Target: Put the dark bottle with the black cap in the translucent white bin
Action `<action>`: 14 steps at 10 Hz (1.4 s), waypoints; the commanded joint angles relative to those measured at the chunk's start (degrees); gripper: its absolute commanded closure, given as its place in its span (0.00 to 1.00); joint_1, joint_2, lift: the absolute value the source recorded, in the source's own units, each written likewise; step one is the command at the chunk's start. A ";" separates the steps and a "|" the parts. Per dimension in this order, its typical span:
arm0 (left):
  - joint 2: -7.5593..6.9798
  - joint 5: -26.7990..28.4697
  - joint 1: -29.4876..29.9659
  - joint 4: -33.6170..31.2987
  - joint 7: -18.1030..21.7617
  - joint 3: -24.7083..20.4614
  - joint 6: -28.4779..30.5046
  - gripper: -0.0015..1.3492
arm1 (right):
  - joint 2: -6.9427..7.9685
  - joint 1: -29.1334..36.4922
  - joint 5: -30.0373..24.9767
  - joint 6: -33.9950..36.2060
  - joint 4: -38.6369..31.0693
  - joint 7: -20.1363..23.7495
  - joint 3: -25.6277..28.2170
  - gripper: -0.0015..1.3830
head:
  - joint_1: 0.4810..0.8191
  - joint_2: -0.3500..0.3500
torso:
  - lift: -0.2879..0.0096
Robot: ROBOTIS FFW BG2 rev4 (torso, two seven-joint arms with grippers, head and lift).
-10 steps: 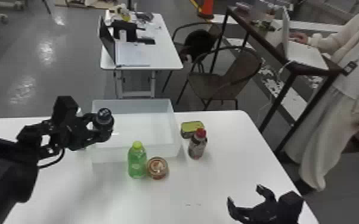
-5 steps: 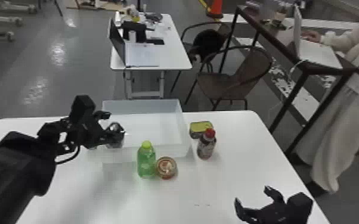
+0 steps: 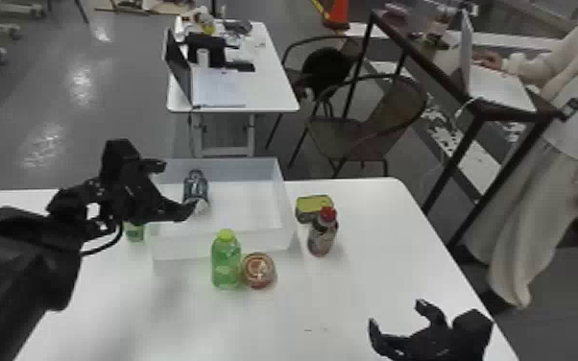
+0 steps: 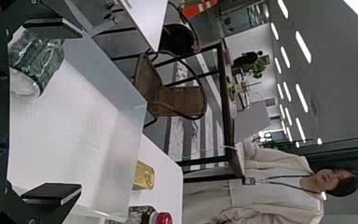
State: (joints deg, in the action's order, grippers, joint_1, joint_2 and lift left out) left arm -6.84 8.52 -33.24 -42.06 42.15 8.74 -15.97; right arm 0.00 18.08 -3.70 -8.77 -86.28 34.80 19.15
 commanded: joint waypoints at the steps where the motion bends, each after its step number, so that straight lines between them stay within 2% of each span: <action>1: -1.15 -4.57 7.84 -11.03 -1.10 -2.32 2.26 0.10 | 0.05 0.11 -0.17 0.07 -0.55 0.00 0.02 0.06 | 0.63 0.23 | 0.93; 2: -1.15 -6.76 14.96 -19.03 -2.95 -5.93 3.67 0.10 | 0.05 0.46 -0.35 -0.02 -1.26 0.00 0.02 0.06 | 0.63 0.23 | 0.93; 4: -0.98 -12.65 28.06 -29.93 -8.13 -10.41 4.02 0.10 | 0.05 1.43 -0.35 0.07 -2.49 -0.26 0.10 0.06 | 0.63 0.28 | 0.93; 7: -0.71 -20.30 41.68 -37.13 -15.69 -12.08 -0.64 0.10 | 0.05 3.63 0.36 -0.02 -4.95 -2.46 0.10 0.06 | 0.63 0.36 | 0.93; 9: 1.22 -22.94 49.50 -40.12 -20.88 -12.34 -3.80 0.10 | 0.05 5.21 0.97 0.07 -7.23 -4.22 0.10 0.06 | 0.63 0.38 | 0.93; 11: 5.35 -22.94 55.65 -41.26 -22.20 -14.72 -4.95 0.10 | 0.05 7.32 0.62 -0.02 -9.78 -4.92 0.10 0.06 | 0.63 0.38 | 0.93; 12: 6.99 -21.09 58.64 -42.93 -23.34 -16.39 -5.04 0.10 | 0.05 8.20 0.27 0.07 -11.01 -5.10 0.10 0.06 | 0.63 0.38 | 0.93; 14: 6.99 -21.00 60.66 -43.37 -25.27 -17.44 -6.35 0.10 | 0.05 9.78 0.36 -0.02 -11.80 -5.27 0.10 0.06 | 0.63 0.40 | 0.93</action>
State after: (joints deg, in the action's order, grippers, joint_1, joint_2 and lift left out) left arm -0.05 -12.44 26.98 -85.34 16.86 -8.32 -22.01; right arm 0.00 27.39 -3.38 -8.75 -97.80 29.53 19.24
